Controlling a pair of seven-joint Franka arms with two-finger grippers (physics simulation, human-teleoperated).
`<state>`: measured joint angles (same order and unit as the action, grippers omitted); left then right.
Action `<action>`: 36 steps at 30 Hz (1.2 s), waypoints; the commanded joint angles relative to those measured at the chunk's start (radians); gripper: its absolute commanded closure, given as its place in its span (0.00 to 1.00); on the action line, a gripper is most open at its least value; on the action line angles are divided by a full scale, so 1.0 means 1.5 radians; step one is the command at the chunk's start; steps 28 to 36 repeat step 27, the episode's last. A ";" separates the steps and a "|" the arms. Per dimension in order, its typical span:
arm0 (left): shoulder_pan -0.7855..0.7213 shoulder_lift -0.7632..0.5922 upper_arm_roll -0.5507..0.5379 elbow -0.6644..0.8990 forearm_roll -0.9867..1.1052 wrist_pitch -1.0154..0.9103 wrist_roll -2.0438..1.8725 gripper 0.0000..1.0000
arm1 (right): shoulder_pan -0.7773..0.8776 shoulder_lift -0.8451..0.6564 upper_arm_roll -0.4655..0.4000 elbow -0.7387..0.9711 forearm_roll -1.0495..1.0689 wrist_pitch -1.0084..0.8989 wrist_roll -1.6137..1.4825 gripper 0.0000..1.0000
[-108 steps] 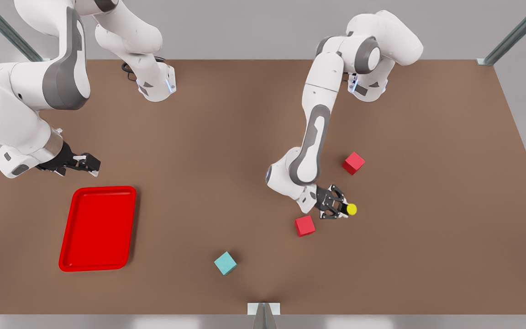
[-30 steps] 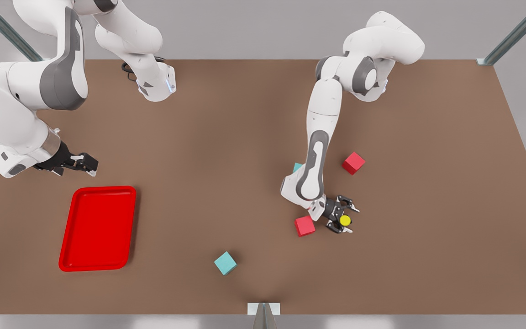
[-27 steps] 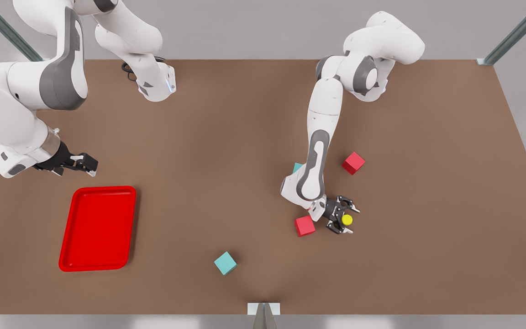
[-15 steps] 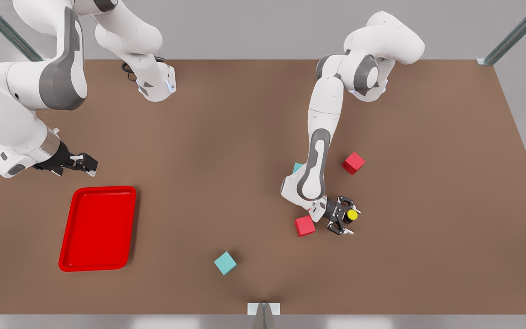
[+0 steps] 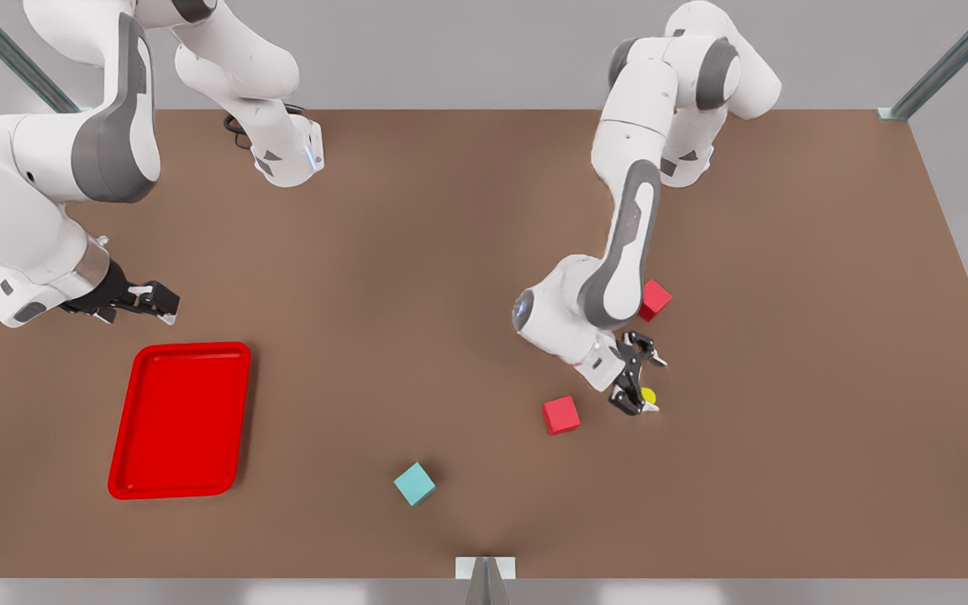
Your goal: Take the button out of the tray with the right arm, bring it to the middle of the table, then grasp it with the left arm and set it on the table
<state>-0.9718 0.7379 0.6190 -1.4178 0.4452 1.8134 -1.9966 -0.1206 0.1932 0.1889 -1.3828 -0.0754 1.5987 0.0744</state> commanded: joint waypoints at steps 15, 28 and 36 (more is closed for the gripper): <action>0.485 -0.390 -0.374 0.001 -0.274 -0.256 1.360 0.00 | -0.024 0.000 0.006 0.020 0.013 -0.007 -0.006 0.00; 0.486 -0.401 -0.375 0.001 -0.275 -0.262 1.359 0.00 | -0.024 0.001 0.006 0.017 0.014 -0.007 -0.006 0.00; 0.486 -0.401 -0.375 0.001 -0.275 -0.262 1.359 0.00 | -0.024 0.001 0.006 0.017 0.014 -0.007 -0.006 0.00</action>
